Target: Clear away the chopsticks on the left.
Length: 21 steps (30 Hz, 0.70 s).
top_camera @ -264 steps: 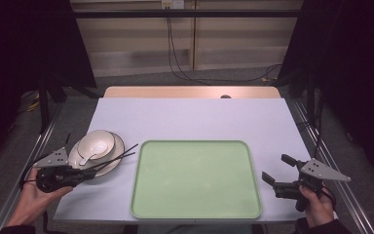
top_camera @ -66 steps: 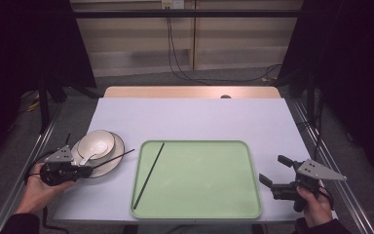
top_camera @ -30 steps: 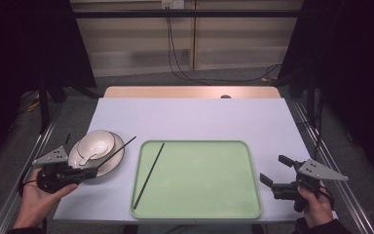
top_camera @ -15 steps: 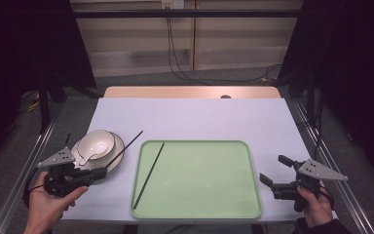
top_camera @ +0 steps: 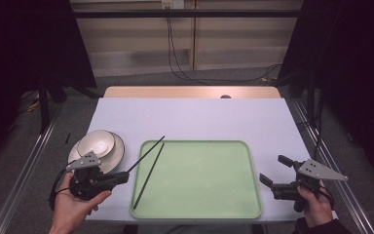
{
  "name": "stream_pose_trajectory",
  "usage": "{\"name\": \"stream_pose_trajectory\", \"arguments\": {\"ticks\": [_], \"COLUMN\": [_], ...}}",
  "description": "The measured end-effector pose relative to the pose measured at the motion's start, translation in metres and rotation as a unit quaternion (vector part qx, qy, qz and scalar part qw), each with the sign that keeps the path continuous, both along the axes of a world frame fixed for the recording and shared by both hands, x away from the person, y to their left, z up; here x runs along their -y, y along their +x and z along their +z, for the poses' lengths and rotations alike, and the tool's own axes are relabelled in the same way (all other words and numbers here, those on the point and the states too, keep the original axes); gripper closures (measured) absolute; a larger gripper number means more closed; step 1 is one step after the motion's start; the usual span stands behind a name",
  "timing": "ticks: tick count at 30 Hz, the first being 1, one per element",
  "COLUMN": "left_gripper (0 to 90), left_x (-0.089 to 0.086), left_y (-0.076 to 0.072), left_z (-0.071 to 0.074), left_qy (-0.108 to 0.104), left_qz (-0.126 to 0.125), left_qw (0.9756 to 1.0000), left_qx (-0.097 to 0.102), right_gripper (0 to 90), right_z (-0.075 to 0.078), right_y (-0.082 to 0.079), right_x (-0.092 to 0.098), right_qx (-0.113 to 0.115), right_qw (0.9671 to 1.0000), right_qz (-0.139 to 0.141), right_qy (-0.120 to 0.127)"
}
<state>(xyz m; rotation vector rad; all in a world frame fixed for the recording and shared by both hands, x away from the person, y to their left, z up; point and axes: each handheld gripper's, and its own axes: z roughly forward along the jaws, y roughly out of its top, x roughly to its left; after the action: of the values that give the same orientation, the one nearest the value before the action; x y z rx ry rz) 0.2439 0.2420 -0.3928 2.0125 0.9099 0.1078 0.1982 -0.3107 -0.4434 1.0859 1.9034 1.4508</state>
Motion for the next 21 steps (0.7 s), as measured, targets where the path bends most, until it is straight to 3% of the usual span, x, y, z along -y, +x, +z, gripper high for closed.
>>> {"name": "stream_pose_trajectory", "arguments": {"ticks": [5, 8, 12, 16, 19, 21], "left_gripper": [85.7, 85.7, 85.7, 85.6, 85.7, 85.7], "left_x": [0.014, 0.023, 0.036, 0.047, 0.055, 0.06], "left_y": [0.002, 0.004, 0.009, 0.009, 0.009, 0.009], "left_z": [-0.007, -0.017, -0.026, -0.028, -0.033, -0.035], "left_qy": [-0.005, -0.026, -0.015, -0.005, 0.007, 0.013], "left_qz": [0.027, 0.042, 0.07, 0.074, 0.094, 0.118], "left_qw": [0.9996, 0.9983, 0.9964, 0.9961, 0.9939, 0.991], "left_qx": [-0.012, -0.031, -0.045, -0.048, -0.056, -0.062], "right_gripper": [3.0, 3.0, 3.0, 3.0, 3.0, 3.0], "right_z": [0.0, 0.0, 0.0, 0.0, 0.0, 0.0], "right_y": [0.0, 0.0, 0.0, 0.0, 0.0, 0.0], "right_x": [0.0, 0.0, 0.0, 0.0, 0.0, 0.0], "right_qx": [-0.001, 0.0, -0.001, -0.003, -0.002, -0.001], "right_qw": [1.0, 1.0, 1.0, 1.0, 1.0, 1.0], "right_qz": [0.0, 0.001, 0.003, 0.0, 0.002, 0.003], "right_qy": [-0.001, -0.001, -0.001, 0.001, 0.0, -0.002]}}
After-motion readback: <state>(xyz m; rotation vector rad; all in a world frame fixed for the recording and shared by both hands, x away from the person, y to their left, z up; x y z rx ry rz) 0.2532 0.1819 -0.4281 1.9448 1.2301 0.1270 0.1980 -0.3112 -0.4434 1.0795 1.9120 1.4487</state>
